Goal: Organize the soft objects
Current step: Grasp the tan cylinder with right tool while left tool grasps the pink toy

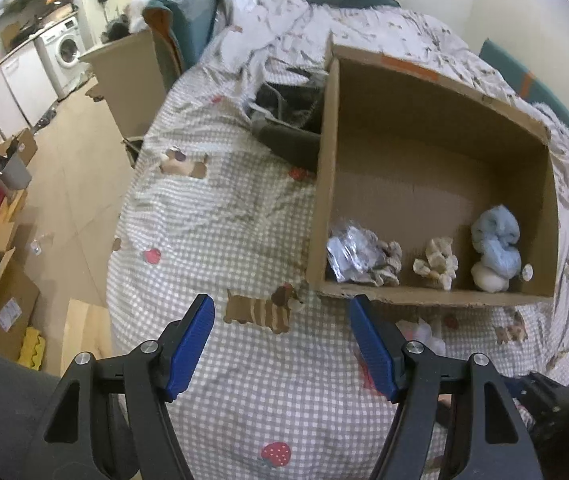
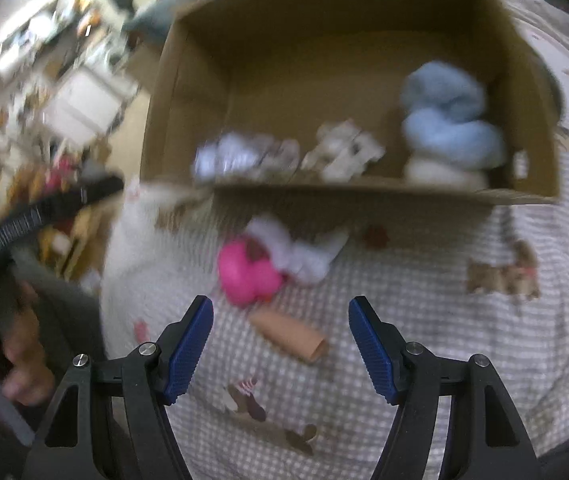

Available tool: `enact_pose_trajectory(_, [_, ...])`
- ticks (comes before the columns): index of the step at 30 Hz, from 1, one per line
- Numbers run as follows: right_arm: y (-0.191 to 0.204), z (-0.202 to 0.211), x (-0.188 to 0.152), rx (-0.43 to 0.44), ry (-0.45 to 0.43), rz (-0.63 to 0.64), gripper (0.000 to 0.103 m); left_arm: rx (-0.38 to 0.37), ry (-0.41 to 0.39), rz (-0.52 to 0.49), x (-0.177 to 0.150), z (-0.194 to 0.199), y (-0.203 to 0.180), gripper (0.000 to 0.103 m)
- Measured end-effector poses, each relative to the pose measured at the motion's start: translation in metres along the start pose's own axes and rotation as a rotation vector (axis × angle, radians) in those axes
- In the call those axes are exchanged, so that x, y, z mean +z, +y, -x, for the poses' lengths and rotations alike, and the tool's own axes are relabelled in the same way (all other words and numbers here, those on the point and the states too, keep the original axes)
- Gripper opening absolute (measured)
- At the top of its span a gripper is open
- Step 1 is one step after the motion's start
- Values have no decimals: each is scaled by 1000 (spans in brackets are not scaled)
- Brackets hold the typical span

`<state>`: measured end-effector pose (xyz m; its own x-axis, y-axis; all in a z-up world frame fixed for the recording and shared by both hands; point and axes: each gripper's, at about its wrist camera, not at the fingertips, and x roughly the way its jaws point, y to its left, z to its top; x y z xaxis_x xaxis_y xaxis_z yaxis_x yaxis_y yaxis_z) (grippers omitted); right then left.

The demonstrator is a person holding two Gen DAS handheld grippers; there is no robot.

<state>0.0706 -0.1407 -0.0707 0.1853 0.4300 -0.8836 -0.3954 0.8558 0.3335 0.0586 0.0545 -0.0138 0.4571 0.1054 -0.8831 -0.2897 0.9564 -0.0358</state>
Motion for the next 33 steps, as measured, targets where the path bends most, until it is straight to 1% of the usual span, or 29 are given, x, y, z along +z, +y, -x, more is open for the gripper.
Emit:
enact_pose_trajectory(3, [12, -21, -4, -38, 70, 73, 74, -24, 43, -9, -1, -9, -6, 67])
enact_pose_trajectory(6, [21, -38, -9, -72, 120, 129, 74, -29, 64, -4, -1, -17, -9, 67])
enact_pose_trajectory(8, [24, -42, -9, -99, 123, 156, 74, -28, 70, -2, 0, -20, -10, 67])
enact_pose_trajectory(10, [24, -43, -9, -97, 119, 161, 74, -31, 74, 1, 1, -22, -12, 67])
enact_pose_trajectory(12, [24, -44, -8, -96, 116, 160, 58, -32, 79, 3, 1, -24, -13, 67])
enact_pose_trajectory(13, [24, -45, -8, -108, 118, 166, 45, -33, 81, 1, 1, -25, -14, 67])
enact_pose_trajectory(14, [24, -45, -5, -114, 118, 170, 38, -33, 83, 0, 1, -25, -15, 67])
enact_pose_trajectory(15, [24, -44, -5, -104, 116, 172, 34, -34, 84, -2, 1, -26, -15, 67])
enact_pose_trajectory(16, [24, -42, -4, -100, 112, 177, 27, -35, 86, -4, 1, -26, -15, 67])
enact_pose_trajectory(17, [23, -37, -3, -98, 103, 188, 17, -36, 89, -7, 1, -27, -16, 67])
enact_pose_trajectory(19, [25, -29, -4, -92, 79, 201, 7, -43, 98, -10, 0, -29, -16, 67])
enact_pose_trajectory(22, [19, -12, 0, -41, 38, 159, 6, -72, 134, -21, -3, -36, -20, 67])
enact_pose_trajectory(26, [0, 12, 4, -48, -42, 53, 6, -113, 183, -50, -12, -46, -33, 67])
enact_pose_trajectory(28, [-12, 20, 7, -54, -69, -9, 6, -127, 204, -85, -17, -52, -45, 67])
enact_pose_trajectory(31, [-25, 21, 10, -63, -82, -67, 6, -129, 191, -163, -26, -54, -67, 67])
enact_pose_trajectory(33, [-26, 22, 10, -63, -84, -81, 6, -147, 205, -191, -30, -58, -76, 67])
